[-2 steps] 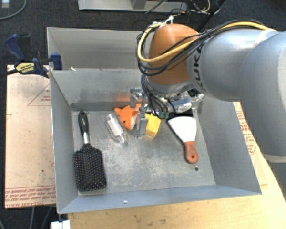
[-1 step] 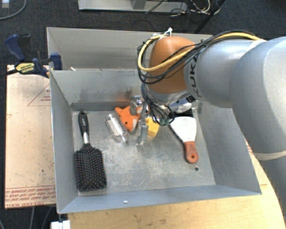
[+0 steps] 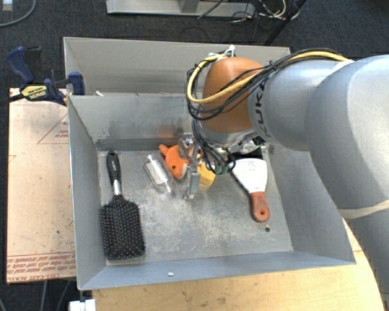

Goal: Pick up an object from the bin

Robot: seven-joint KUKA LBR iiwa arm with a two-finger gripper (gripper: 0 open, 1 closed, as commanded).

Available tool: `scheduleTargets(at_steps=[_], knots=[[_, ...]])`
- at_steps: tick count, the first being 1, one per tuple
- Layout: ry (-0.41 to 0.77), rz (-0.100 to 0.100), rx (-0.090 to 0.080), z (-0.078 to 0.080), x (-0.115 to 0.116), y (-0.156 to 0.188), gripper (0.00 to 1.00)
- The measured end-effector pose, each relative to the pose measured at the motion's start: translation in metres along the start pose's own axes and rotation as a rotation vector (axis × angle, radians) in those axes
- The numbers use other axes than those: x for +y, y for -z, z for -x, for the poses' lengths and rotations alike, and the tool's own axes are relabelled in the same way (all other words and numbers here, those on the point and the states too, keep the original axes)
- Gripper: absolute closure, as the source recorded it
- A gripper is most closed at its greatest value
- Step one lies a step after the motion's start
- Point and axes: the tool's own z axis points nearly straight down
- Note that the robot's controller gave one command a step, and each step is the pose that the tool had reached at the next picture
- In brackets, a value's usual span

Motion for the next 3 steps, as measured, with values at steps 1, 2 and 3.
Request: scheduleTargets(at_steps=[1,2,3], knots=[[0.025,0.000,0.002,0.008,-0.007,0.010,1.00],[0.024,0.001,0.002,0.008,-0.007,0.010,1.00],[0.042,0.002,0.000,0.011,-0.026,0.030,1.00]])
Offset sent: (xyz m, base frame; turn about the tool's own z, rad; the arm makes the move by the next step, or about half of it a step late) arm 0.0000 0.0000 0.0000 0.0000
